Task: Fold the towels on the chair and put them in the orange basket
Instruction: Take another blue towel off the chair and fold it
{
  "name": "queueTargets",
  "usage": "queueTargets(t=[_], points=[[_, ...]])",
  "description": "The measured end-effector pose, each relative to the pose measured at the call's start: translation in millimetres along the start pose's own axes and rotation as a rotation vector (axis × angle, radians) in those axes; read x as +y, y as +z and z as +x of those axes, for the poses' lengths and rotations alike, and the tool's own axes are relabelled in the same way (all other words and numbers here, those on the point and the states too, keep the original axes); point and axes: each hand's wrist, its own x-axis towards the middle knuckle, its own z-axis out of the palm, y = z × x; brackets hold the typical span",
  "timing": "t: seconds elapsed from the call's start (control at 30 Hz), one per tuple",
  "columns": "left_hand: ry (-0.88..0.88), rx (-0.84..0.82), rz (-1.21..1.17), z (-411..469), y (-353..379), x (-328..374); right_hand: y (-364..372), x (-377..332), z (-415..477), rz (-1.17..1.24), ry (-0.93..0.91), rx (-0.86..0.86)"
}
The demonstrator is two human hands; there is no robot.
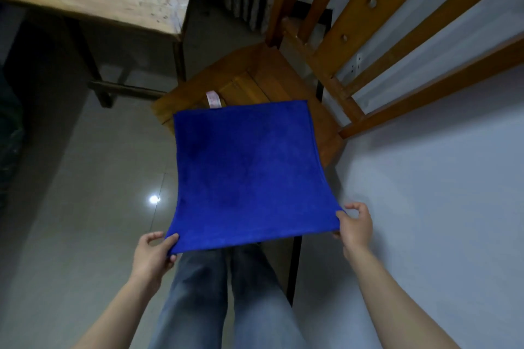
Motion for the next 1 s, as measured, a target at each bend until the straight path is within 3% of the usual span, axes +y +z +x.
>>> queueTargets(t=[0.2, 0.27, 0.37, 0.43, 0.57, 0.77, 1.0], points=[[0.373, -0.011, -0.014, -31.1, 1.9, 30.1, -12.1, -30.3, -7.1, 0.022, 0.036, -0.154], [0.370, -0.027, -0.058, -32.0, 0.4, 36.2, -11.8, -43.2, -8.8, 0.128, 0.108, -0.215], [0.181, -0.163, -0.321, -26.3, -2.8, 42.7, -14.0, -53.1, -9.5, 0.330, 0.256, -0.338], [0.186, -0.225, -0.289, -23.5, -3.1, 44.8, -13.5, -53.8, -8.1, 0.403, 0.264, -0.394], [0.463, -0.119, 0.084, -20.4, 6.4, 54.4, -2.0, -54.3, -2.2, 0.227, 0.038, -0.398], [0.548, -0.075, 0.127, 2.3, 19.8, 93.6, 18.6, -67.7, 22.7, -0.042, -0.242, -0.246], [0.607, -0.109, 0.114, 17.6, 50.1, 152.4, 59.0, -107.9, 54.7, -0.144, -0.292, -0.166]])
